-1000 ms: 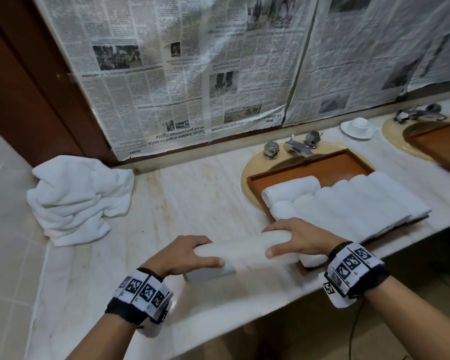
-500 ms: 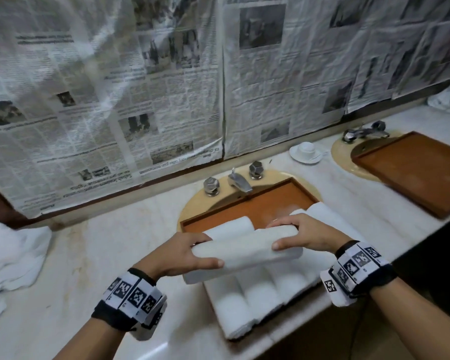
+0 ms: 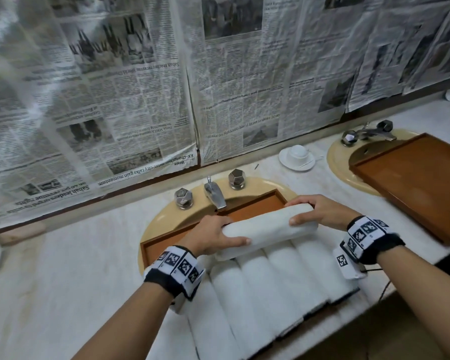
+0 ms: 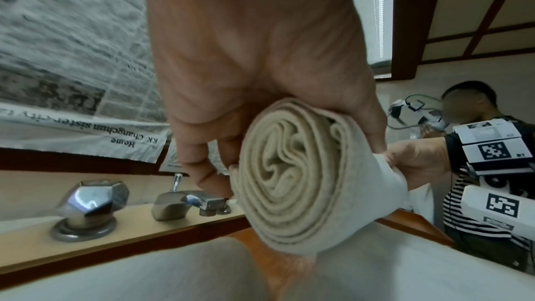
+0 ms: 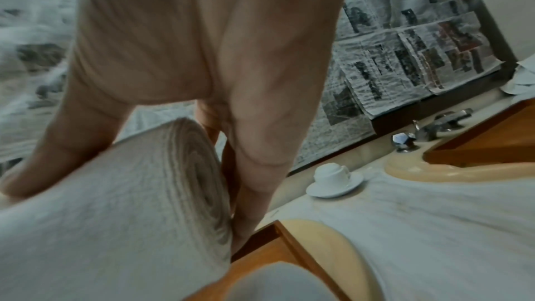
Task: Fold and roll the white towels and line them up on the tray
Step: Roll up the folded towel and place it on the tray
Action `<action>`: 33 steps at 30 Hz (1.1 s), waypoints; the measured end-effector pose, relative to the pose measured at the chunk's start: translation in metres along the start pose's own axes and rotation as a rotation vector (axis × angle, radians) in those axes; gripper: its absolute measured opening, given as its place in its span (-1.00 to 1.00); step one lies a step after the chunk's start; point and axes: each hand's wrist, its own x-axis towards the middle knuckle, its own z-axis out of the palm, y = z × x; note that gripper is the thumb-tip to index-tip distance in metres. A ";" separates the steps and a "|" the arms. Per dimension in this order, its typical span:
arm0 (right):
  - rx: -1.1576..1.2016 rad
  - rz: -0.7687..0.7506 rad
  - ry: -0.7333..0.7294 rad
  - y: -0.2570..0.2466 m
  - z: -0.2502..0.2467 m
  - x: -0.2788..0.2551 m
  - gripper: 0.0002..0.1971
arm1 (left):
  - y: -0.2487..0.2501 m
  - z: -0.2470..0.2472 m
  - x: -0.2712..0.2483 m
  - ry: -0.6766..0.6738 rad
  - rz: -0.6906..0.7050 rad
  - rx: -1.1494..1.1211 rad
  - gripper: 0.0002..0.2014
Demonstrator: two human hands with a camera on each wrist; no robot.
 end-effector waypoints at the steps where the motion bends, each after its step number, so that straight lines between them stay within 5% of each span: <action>1: 0.000 0.014 0.000 0.003 -0.004 0.008 -0.60 | -0.001 0.002 0.010 -0.007 -0.011 0.006 -0.48; 16: -0.256 0.172 -0.218 0.032 -0.001 0.079 -0.44 | -0.038 0.030 0.055 -0.224 -0.177 0.008 -0.43; 22: -0.369 0.187 -0.221 0.034 0.005 0.072 -0.32 | -0.038 0.029 0.049 -0.271 -0.182 0.015 -0.48; 33: -0.350 0.155 -0.159 0.033 0.010 0.065 -0.33 | -0.036 0.026 0.040 -0.322 -0.258 0.064 -0.24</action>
